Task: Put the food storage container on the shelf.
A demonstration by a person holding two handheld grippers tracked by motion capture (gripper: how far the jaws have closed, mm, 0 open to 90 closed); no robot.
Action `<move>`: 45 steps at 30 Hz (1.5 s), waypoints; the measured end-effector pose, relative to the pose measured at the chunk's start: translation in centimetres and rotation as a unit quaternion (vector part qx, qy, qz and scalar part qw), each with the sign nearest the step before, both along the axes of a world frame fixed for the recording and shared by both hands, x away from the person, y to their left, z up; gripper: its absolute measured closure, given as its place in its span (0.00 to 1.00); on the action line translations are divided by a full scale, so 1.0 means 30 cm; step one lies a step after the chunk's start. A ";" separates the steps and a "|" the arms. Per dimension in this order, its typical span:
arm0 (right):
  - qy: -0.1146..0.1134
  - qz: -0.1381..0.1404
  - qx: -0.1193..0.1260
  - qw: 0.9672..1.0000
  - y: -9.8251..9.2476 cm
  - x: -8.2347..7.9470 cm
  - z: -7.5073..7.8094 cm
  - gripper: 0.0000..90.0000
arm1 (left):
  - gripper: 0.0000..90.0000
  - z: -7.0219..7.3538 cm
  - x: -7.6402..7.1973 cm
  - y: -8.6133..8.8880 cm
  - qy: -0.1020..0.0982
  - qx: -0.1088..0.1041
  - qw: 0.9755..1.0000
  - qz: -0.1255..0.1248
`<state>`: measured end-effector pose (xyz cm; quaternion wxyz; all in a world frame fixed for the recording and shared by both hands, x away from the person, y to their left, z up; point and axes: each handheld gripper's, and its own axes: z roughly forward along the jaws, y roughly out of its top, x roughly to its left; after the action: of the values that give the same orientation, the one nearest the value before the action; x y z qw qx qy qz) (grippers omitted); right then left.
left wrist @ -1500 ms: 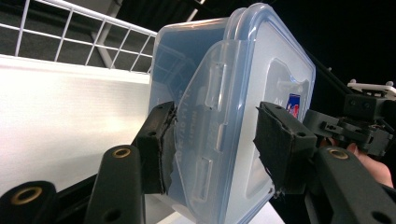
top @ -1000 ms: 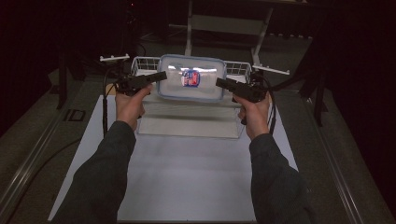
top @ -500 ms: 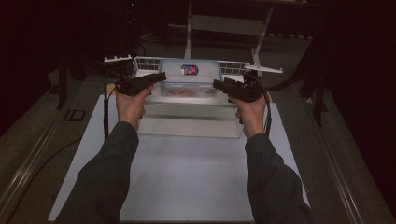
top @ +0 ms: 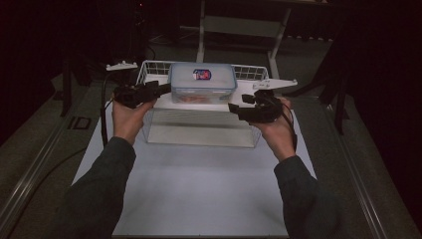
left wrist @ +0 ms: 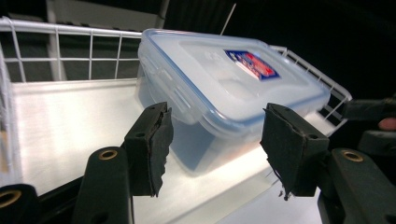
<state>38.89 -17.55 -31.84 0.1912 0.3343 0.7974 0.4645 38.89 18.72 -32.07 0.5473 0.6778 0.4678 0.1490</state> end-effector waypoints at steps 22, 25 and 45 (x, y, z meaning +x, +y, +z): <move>-0.008 0.032 -0.004 0.999 -0.061 -0.281 -0.180 0.35 | 0.40 -0.204 -0.375 0.002 -0.061 0.078 0.994 -0.045; -0.010 0.029 -0.013 0.999 -0.078 -0.311 -0.210 0.33 | 0.39 -0.238 -0.424 0.028 -0.066 0.085 0.993 -0.036; -0.010 0.001 -0.005 1.000 -0.230 -0.446 -0.402 0.28 | 0.37 -0.453 -0.587 0.178 -0.055 0.125 0.990 0.018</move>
<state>25.50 -24.46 -43.89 0.2007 0.3280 0.7980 0.4640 21.27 24.06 -45.67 0.4806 0.7233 0.4263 0.2533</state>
